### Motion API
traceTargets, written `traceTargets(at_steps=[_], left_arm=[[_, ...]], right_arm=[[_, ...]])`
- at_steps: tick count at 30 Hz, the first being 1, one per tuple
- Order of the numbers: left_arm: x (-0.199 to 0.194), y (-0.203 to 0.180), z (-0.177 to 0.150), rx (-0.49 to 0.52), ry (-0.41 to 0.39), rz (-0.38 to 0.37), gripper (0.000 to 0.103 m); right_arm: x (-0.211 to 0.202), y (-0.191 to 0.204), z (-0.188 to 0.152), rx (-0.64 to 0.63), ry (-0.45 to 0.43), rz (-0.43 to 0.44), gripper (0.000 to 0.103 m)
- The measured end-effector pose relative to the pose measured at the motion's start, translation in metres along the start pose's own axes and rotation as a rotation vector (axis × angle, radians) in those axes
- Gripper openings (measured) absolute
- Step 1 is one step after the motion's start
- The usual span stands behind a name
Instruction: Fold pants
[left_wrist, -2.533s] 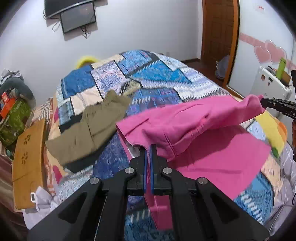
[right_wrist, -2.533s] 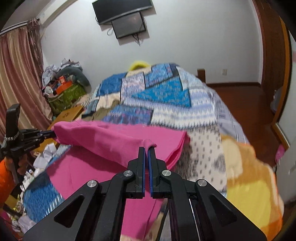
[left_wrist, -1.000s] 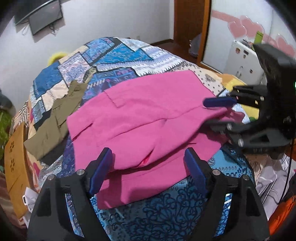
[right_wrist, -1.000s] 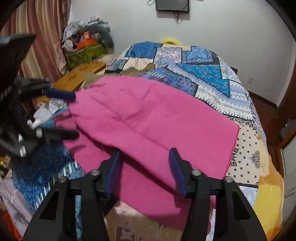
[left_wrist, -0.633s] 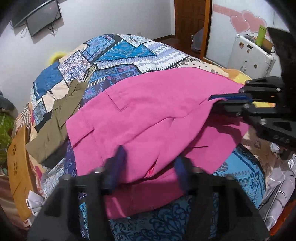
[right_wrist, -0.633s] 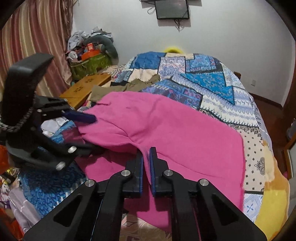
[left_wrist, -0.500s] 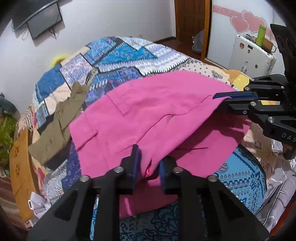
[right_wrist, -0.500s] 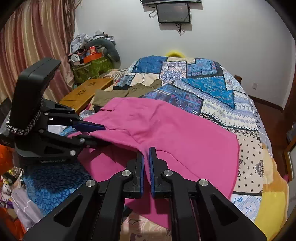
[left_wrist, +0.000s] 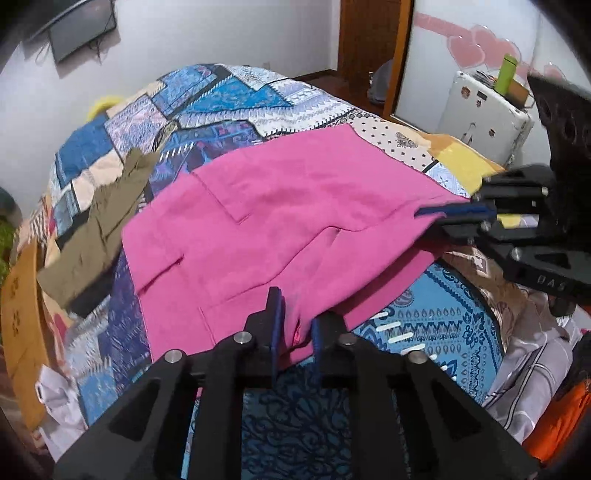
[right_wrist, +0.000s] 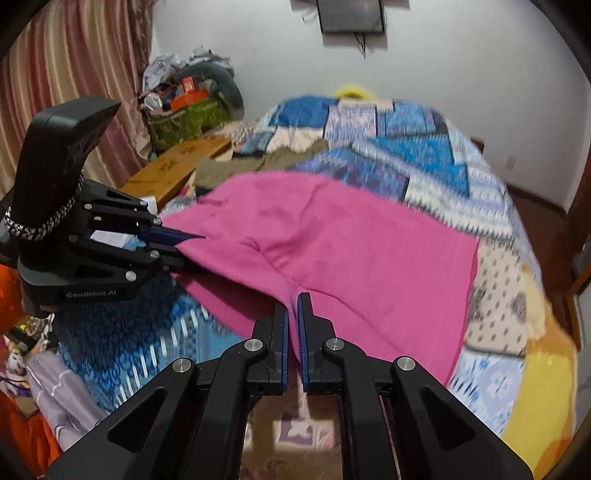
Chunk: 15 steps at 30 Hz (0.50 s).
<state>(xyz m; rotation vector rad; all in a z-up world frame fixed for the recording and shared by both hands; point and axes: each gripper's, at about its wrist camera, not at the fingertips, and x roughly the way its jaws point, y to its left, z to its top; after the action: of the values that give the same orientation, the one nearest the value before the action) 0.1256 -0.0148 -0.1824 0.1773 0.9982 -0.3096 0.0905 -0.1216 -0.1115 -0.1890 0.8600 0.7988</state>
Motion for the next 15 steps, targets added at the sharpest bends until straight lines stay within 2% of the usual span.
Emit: traceTargets(at_steps=[2,4,5,9,11,15], left_arm=[[-0.004,0.002,-0.002,-0.019,-0.002,-0.013,0.025],[-0.009,0.005,-0.004,-0.04,-0.004,-0.036,0.044],[-0.011,0.006,-0.006,-0.045,-0.008,-0.041,0.047],[-0.025,0.01,-0.009,-0.064,-0.027,-0.035,0.049],[-0.03,0.014,-0.006,-0.086,-0.041,-0.039,0.05],[-0.037,0.027,0.005,-0.142,-0.081,-0.017,0.056]], right_arm=[[0.001,-0.001,-0.004,0.023,0.023,0.007,0.007],[-0.002,-0.002,-0.005,0.043,0.039,0.014,0.008],[-0.004,-0.003,-0.004,0.053,0.043,0.027,0.01],[-0.018,-0.003,0.001,0.085,0.018,0.06,0.023],[-0.024,-0.003,0.005,0.097,-0.011,0.07,0.035],[-0.025,-0.003,0.016,0.118,-0.065,0.075,0.038]])
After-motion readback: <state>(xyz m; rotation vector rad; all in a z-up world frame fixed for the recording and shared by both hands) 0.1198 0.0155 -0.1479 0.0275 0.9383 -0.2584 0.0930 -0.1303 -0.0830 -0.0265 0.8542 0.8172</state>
